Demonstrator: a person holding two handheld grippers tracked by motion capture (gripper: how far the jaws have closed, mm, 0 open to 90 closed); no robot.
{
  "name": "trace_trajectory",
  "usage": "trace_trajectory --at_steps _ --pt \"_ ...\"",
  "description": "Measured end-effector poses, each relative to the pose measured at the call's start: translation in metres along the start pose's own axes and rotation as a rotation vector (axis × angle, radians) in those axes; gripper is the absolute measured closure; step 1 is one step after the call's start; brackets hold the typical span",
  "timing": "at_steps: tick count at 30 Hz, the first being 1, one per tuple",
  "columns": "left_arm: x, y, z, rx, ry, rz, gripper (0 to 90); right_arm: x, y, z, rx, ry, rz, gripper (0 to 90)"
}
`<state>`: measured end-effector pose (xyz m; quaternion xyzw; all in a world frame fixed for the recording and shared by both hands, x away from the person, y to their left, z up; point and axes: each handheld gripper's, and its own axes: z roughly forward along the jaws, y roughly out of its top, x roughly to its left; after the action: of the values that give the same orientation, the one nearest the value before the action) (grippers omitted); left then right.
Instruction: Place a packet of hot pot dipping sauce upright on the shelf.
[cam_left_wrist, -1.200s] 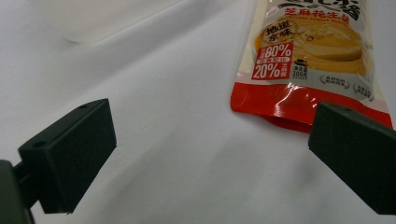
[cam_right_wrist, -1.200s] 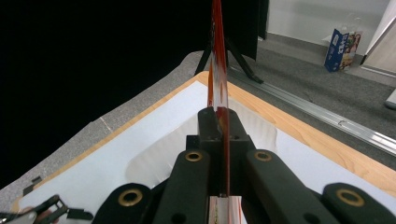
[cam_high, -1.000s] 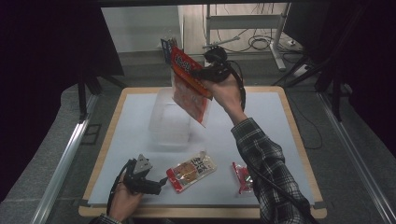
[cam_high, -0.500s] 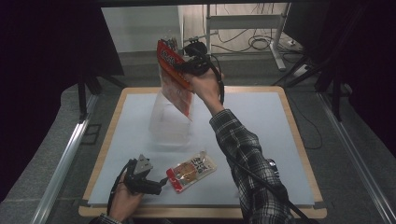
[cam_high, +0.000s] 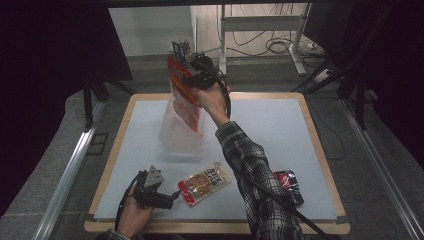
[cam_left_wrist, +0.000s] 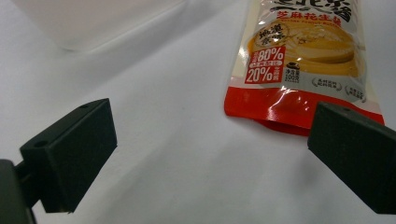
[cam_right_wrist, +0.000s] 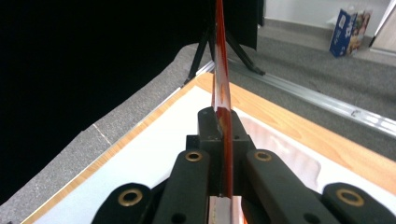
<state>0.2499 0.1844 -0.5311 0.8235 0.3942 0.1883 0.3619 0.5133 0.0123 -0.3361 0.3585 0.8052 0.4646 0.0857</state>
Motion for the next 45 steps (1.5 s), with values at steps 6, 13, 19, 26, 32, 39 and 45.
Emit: trace_trajectory --at_steps 6,13,19,26,32,39,45 --pt "0.0 0.0 0.001 0.012 0.002 0.009 1.4 -0.005 -0.018 0.023 0.041 -0.017 -0.045 88.6" --pt "0.001 0.0 0.001 0.018 0.001 0.014 1.4 -0.01 -0.022 0.033 0.038 -0.008 -0.023 88.4" --pt "0.0 0.0 0.002 0.017 0.002 0.011 1.4 -0.02 -0.018 0.024 0.038 -0.061 -0.022 88.0" --pt "0.0 0.0 0.003 0.028 0.004 0.022 1.3 -0.021 -0.018 0.017 0.06 -0.145 -0.131 73.3" --pt "0.0 -0.001 0.004 0.03 0.003 0.028 1.3 -0.031 -0.022 0.008 0.077 -0.183 -0.169 48.7" --pt "-0.002 -0.001 0.007 0.02 0.008 0.065 2.4 -0.039 -0.03 -0.01 0.073 -0.2 -0.19 29.3" --pt "0.0 -0.002 0.006 -0.006 -0.008 0.068 3.6 -0.044 -0.042 -0.021 0.083 -0.175 -0.188 17.5"
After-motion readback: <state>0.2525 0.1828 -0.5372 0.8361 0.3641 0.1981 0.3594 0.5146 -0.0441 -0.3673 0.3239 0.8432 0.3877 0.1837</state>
